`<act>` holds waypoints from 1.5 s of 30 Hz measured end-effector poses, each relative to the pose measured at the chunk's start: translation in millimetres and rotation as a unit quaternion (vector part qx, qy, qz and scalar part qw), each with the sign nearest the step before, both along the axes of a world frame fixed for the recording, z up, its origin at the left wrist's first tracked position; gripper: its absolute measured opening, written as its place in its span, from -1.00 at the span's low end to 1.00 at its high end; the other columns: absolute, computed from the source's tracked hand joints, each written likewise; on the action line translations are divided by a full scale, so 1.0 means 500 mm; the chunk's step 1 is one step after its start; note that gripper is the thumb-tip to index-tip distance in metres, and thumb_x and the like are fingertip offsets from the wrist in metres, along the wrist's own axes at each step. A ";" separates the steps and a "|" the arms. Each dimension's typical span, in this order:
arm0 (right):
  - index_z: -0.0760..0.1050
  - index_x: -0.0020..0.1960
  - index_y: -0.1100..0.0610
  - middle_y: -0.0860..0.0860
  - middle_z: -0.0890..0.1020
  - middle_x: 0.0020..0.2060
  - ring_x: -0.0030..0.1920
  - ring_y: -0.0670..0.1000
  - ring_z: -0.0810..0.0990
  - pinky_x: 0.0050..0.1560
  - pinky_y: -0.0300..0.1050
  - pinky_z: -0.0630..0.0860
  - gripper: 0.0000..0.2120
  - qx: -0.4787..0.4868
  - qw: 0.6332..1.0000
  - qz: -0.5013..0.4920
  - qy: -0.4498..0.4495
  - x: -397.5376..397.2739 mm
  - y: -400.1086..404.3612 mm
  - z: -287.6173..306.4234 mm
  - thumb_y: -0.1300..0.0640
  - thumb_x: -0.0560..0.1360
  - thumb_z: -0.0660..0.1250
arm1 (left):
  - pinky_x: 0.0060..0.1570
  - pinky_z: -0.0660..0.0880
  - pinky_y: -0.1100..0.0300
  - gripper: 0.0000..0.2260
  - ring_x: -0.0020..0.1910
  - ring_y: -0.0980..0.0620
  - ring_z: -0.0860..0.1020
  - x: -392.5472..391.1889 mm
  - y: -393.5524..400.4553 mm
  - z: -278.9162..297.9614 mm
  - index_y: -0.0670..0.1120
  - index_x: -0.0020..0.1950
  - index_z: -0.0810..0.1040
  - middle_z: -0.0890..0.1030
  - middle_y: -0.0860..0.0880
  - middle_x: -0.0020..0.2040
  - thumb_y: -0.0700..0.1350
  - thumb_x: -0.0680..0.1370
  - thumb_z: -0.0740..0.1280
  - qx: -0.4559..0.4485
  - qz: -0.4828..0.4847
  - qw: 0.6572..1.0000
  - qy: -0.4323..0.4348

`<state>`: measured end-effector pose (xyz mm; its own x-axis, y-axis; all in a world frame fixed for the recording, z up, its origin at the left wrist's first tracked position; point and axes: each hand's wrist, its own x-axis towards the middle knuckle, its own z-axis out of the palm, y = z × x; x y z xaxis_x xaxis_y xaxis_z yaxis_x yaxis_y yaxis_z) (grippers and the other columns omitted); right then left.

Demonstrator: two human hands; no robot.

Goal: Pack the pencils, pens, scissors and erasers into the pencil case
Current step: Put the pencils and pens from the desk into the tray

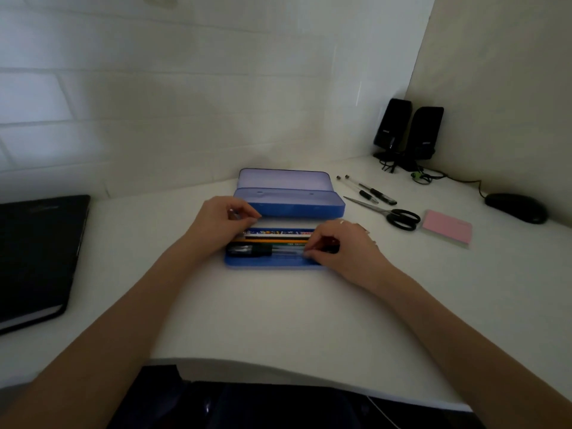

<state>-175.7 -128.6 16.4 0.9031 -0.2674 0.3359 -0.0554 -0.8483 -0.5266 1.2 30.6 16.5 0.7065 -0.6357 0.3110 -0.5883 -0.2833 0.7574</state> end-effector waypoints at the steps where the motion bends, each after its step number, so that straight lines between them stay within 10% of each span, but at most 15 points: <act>1: 0.61 -0.14 0.05 -0.17 0.57 -0.23 -0.16 -0.36 0.49 -0.13 -0.59 0.35 -0.96 0.006 1.000 0.003 0.000 -0.001 -0.001 0.000 0.10 0.42 0.44 | -0.39 0.42 0.50 -0.92 -0.43 0.17 0.51 -0.002 0.001 0.001 -0.06 -0.15 0.66 0.58 0.01 -0.34 -0.23 0.44 0.43 -0.014 0.007 1.000 0.009; 10: 0.57 -0.04 0.04 -0.03 0.62 -0.13 -0.20 -0.12 0.51 -0.19 -0.29 0.38 -0.93 0.024 0.982 -0.171 -0.072 0.020 -0.141 0.020 0.11 0.49 0.35 | -0.36 0.40 0.51 -0.91 -0.41 0.30 0.50 -0.005 -0.024 -0.012 -0.02 -0.15 0.66 0.62 -0.03 -0.26 -0.20 0.45 0.41 -0.023 0.018 1.000 -0.002; 16: 0.39 0.32 0.06 0.09 0.49 0.28 0.26 0.13 0.45 0.22 0.04 0.36 -0.61 -0.058 0.947 -0.304 0.085 0.103 -0.288 0.035 -0.02 0.52 0.24 | -0.29 0.41 0.25 -0.88 -0.39 0.12 0.48 0.002 -0.030 -0.024 0.02 -0.23 0.64 0.60 0.03 -0.36 -0.18 0.45 0.38 -0.037 0.037 0.998 -0.038; 22: 0.48 0.17 0.15 0.17 0.55 0.10 0.10 0.18 0.50 0.08 0.07 0.48 -0.74 -0.104 0.927 -0.333 0.137 0.148 -0.326 0.000 0.07 0.55 0.21 | -0.35 0.33 0.37 -0.88 -0.43 0.24 0.46 -0.003 -0.028 -0.021 0.00 -0.24 0.65 0.54 0.11 -0.42 -0.18 0.46 0.37 -0.026 0.023 0.998 -0.046; 34: 0.22 0.28 0.28 0.29 0.40 0.18 0.17 0.26 0.40 0.13 0.13 0.41 -0.68 -0.208 0.907 -0.268 0.251 0.165 -0.323 -0.008 0.33 0.53 0.07 | -0.28 0.48 0.17 -0.88 -0.42 0.16 0.48 0.000 -0.032 -0.024 0.05 -0.25 0.64 0.58 0.09 -0.40 -0.12 0.45 0.37 -0.020 0.033 0.997 -0.061; 38: 0.28 0.28 0.25 0.25 0.42 0.17 0.15 0.24 0.42 0.02 0.11 0.42 -0.72 -0.255 0.921 -0.254 0.150 0.155 -0.292 -0.002 0.29 0.57 0.09 | -0.26 0.47 0.17 -0.90 -0.37 0.12 0.50 -0.002 -0.033 -0.026 0.06 -0.20 0.62 0.57 0.10 -0.37 -0.13 0.46 0.36 -0.038 0.036 0.996 -0.072; 45: 0.25 0.35 0.01 0.06 0.54 0.11 -0.02 0.10 0.56 -0.22 -0.09 0.41 -0.55 -0.311 0.943 -0.090 0.073 0.101 -0.088 0.051 0.31 0.52 0.20 | 0.09 0.38 0.20 -0.49 0.09 0.04 0.43 -0.011 -0.028 -0.007 0.00 0.42 0.32 0.46 -0.06 0.22 -0.04 0.49 0.34 -0.069 0.031 0.945 -0.319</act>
<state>-125.0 -172.6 41.7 0.9104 -0.2136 0.3544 -0.2619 -0.9605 0.0937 -4.5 16.5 13.2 0.3822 -0.5219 0.7626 -0.9229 -0.2566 0.2869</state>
